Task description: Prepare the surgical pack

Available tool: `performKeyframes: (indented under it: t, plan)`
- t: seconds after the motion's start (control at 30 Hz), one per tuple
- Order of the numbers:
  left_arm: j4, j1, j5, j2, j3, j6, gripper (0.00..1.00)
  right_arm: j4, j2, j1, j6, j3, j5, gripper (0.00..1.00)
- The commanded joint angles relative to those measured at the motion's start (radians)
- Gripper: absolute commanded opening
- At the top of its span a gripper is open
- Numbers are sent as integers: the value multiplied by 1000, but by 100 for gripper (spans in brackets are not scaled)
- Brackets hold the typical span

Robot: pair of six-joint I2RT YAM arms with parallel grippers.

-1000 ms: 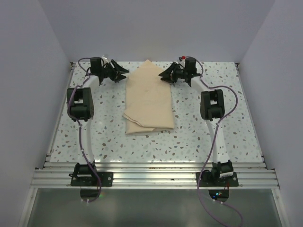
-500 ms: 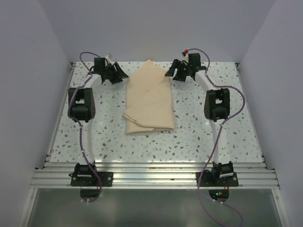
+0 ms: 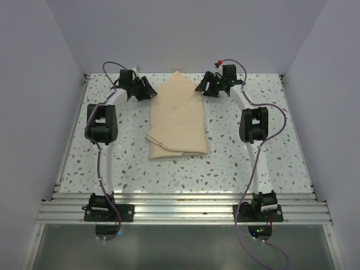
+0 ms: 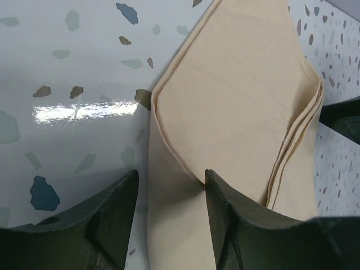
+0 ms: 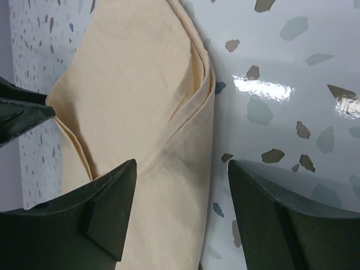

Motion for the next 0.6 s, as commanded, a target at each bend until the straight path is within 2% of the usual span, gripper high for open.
performKeyframes:
  t: [0.0,0.2,0.4,0.53,0.57]
  plan:
    - [-42,9,-71,28,29,32,55,-24,55,9,16,37,16,70]
    - [-71,12,-60,90,98,17,54,-13,125,20,54,131,16,67]
    - [-32,24,-26,117,115,-29,51,13,161,31,86,139,13,62]
    - [-32,26,12,162,161,-51,43,25,170,40,96,146,17,58]
    - [-30,27,27,168,170,-60,39,26,170,40,103,154,19,54]
